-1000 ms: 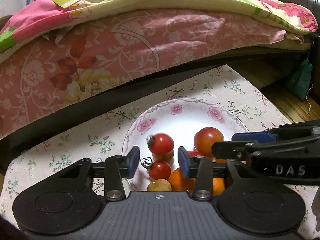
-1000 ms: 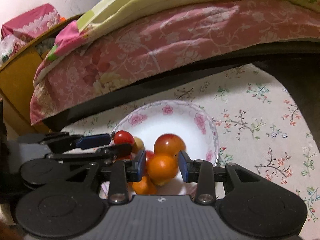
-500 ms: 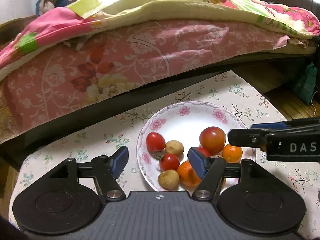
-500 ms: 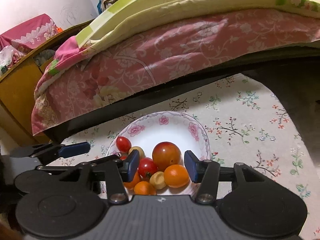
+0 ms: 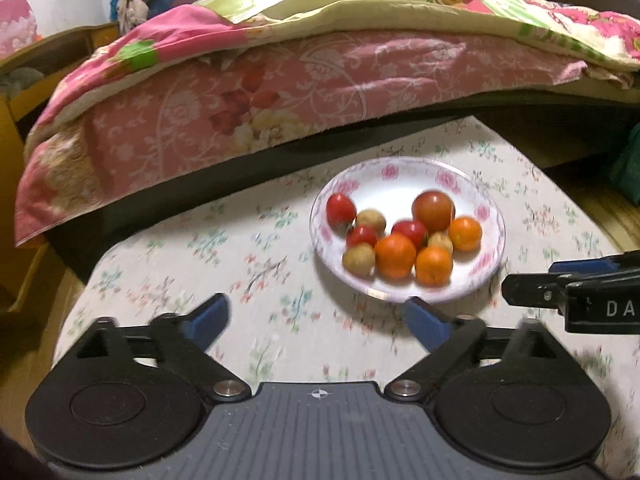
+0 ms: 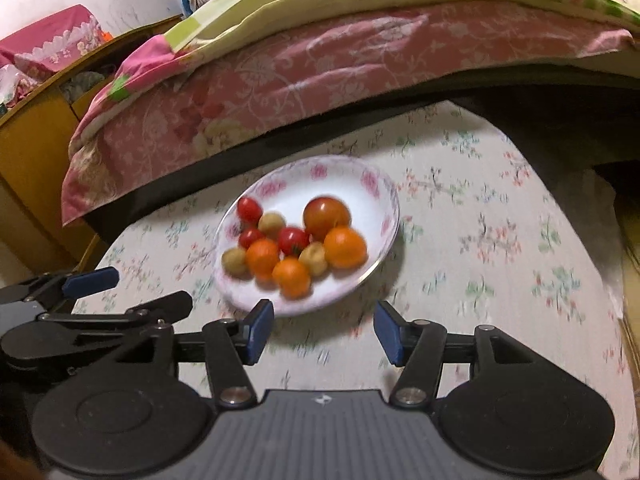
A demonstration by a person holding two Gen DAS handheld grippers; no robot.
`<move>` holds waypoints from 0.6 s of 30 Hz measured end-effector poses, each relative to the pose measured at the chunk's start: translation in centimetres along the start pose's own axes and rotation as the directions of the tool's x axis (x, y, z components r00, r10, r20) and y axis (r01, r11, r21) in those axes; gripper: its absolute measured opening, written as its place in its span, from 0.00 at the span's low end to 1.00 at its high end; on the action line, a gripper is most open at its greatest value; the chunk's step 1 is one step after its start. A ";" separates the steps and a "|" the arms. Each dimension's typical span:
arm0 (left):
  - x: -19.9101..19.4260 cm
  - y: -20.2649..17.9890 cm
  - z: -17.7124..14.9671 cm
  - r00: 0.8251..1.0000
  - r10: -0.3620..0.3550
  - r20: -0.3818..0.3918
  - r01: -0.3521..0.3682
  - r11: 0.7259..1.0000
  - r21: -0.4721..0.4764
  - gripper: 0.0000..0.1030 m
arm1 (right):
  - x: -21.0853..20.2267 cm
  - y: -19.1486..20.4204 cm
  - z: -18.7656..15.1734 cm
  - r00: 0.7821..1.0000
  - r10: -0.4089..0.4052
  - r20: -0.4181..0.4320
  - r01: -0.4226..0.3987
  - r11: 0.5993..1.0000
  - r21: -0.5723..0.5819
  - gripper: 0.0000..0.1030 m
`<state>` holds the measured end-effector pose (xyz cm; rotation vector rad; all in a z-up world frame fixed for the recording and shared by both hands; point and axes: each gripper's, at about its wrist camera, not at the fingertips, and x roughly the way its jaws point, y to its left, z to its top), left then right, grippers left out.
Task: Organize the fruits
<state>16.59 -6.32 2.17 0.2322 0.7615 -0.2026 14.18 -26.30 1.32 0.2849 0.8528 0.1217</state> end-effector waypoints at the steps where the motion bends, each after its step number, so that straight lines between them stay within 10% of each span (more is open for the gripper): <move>1: -0.5 -0.1 -0.6 1.000 0.007 0.005 -0.007 1.000 0.003 1.00 | -0.4 0.2 -0.5 1.000 -0.001 -0.001 0.001 1.000 0.000 0.48; 18: -5.7 0.5 -7.0 0.994 0.044 -0.096 -0.054 0.993 -0.109 1.00 | -5.4 2.6 -8.2 0.998 -0.050 -0.049 0.049 0.999 -0.023 0.51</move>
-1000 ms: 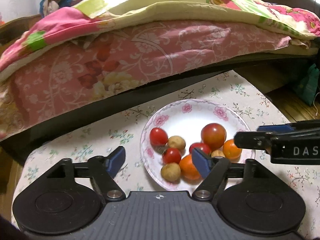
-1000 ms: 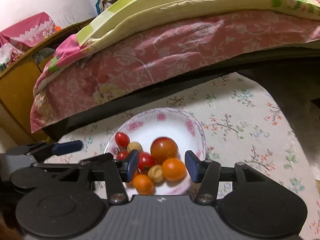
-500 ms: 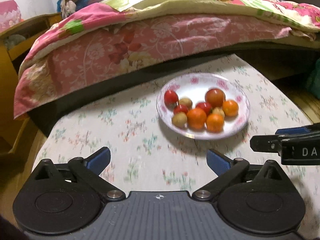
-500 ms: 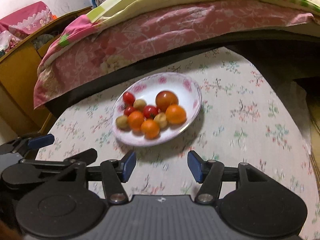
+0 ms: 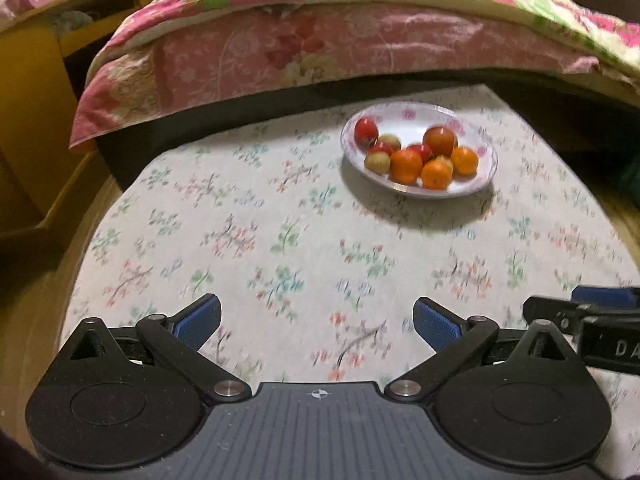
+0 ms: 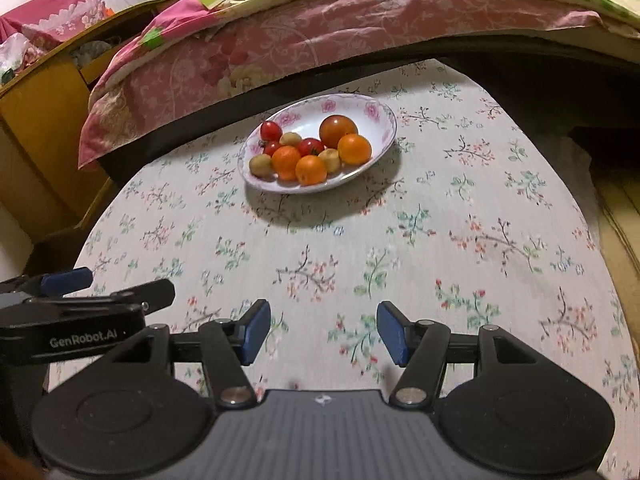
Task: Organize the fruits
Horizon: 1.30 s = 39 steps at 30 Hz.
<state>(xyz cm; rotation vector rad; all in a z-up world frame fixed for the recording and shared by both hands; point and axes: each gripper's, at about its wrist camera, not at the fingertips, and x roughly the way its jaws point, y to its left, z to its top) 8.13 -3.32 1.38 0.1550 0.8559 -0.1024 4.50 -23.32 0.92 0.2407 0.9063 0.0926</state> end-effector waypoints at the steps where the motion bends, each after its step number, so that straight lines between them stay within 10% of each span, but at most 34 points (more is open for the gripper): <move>1: -0.1 0.0 -0.4 1.000 0.011 -0.007 -0.010 1.000 0.004 1.00 | -0.2 0.1 -0.3 1.000 0.000 -0.003 0.000 1.000 -0.001 0.51; 39: -1.2 0.1 -4.0 0.993 -0.021 -0.118 0.012 0.997 -0.075 1.00 | -1.1 2.3 -4.9 0.998 -0.021 -0.062 0.018 0.998 -0.060 0.51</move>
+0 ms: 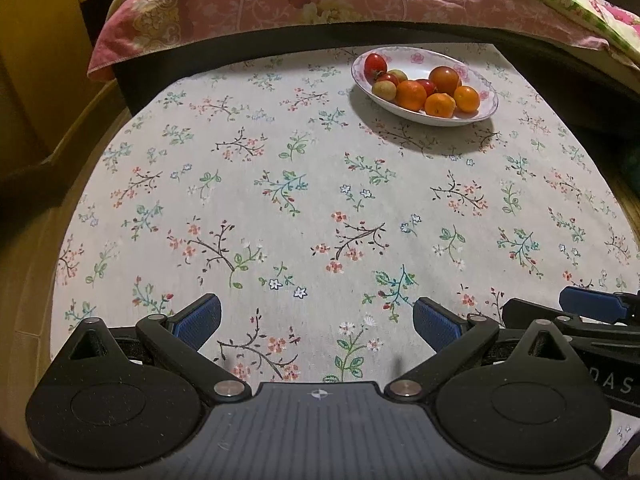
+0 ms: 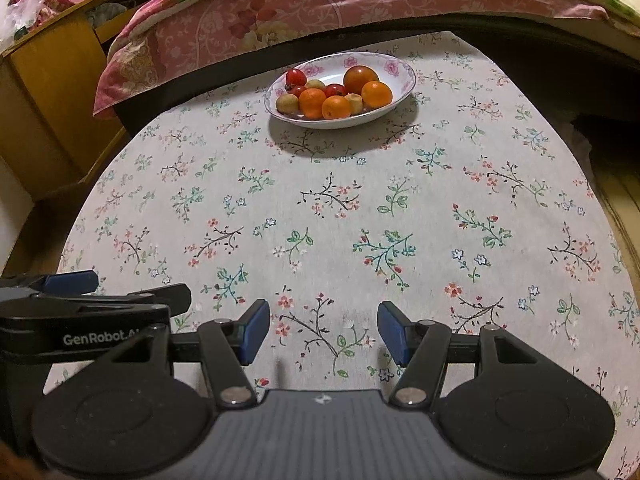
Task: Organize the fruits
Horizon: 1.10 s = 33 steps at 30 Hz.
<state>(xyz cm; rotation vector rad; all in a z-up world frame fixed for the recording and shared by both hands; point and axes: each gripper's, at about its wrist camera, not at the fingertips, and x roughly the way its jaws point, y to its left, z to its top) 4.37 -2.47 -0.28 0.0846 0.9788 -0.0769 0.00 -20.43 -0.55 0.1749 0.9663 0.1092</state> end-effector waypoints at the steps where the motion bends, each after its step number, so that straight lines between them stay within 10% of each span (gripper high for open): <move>1: 0.0 0.0 0.0 1.000 0.001 0.000 -0.001 1.000 -0.001 1.00 | 0.0 0.0 0.0 1.000 -0.003 0.000 0.003 1.000 -0.001 0.51; 33: 0.4 0.0 -0.3 1.000 0.015 -0.015 -0.015 1.000 0.001 0.99 | 0.6 0.1 -0.4 1.000 -0.017 -0.017 0.017 1.000 -0.014 0.51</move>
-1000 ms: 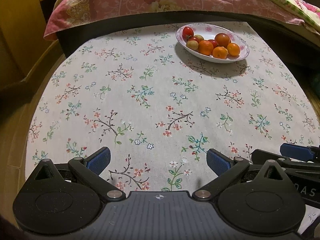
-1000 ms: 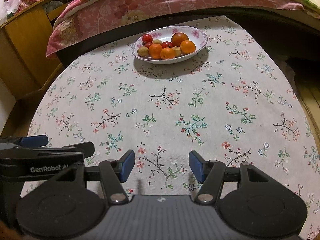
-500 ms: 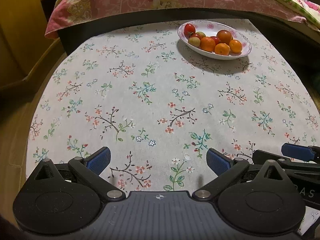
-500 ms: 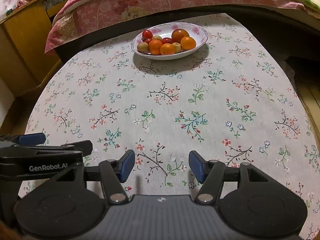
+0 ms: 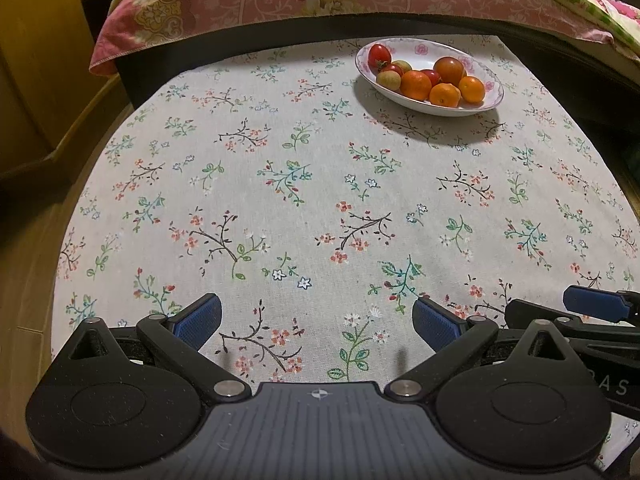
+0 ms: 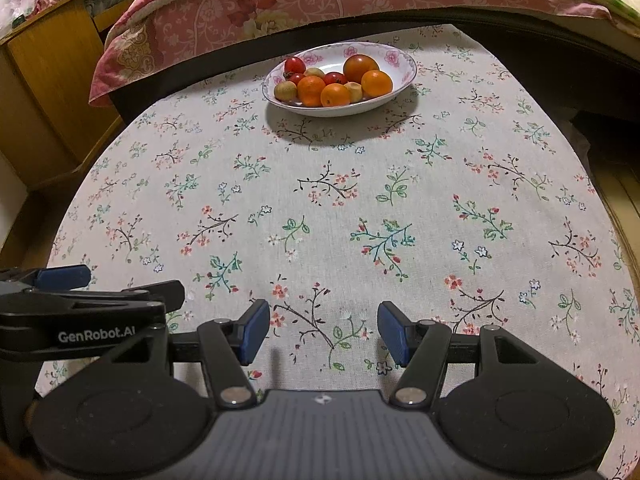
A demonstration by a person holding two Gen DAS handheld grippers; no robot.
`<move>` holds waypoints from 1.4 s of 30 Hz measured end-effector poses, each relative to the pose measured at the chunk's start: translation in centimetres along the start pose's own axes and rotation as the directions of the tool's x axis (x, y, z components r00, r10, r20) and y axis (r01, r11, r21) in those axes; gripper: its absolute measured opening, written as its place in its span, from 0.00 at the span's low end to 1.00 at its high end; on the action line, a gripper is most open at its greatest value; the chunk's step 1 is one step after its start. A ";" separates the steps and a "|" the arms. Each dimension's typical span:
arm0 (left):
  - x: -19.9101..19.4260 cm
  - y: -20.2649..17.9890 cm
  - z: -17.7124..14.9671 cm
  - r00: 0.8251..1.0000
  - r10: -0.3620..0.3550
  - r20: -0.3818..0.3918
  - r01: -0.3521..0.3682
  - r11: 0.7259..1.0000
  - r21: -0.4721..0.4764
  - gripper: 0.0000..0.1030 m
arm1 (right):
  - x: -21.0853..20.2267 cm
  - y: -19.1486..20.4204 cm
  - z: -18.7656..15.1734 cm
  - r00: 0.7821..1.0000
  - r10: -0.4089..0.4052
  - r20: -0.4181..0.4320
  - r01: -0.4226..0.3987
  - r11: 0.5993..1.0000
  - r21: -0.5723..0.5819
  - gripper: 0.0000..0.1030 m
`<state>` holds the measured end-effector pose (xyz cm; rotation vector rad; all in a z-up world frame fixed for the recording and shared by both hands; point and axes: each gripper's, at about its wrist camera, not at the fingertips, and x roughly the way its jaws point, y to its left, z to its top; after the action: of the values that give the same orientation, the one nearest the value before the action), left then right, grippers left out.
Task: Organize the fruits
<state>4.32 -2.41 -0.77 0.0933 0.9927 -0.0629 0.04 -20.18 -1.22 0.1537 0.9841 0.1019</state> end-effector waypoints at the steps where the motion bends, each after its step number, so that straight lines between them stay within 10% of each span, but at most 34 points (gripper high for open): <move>1: 0.0 0.0 0.0 1.000 0.000 0.000 0.000 1.000 0.000 0.99 | 0.0 0.0 0.0 1.000 0.000 0.000 0.000 1.000 0.000 0.51; 42: -0.3 0.0 -0.3 1.000 0.002 0.000 -0.002 1.000 -0.003 0.98 | -0.1 0.3 -0.4 1.000 -0.005 -0.004 0.005 1.000 -0.002 0.51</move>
<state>3.88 -2.41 -0.69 0.0914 0.9927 -0.0592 -0.37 -19.92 -1.29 0.1487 0.9878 0.0984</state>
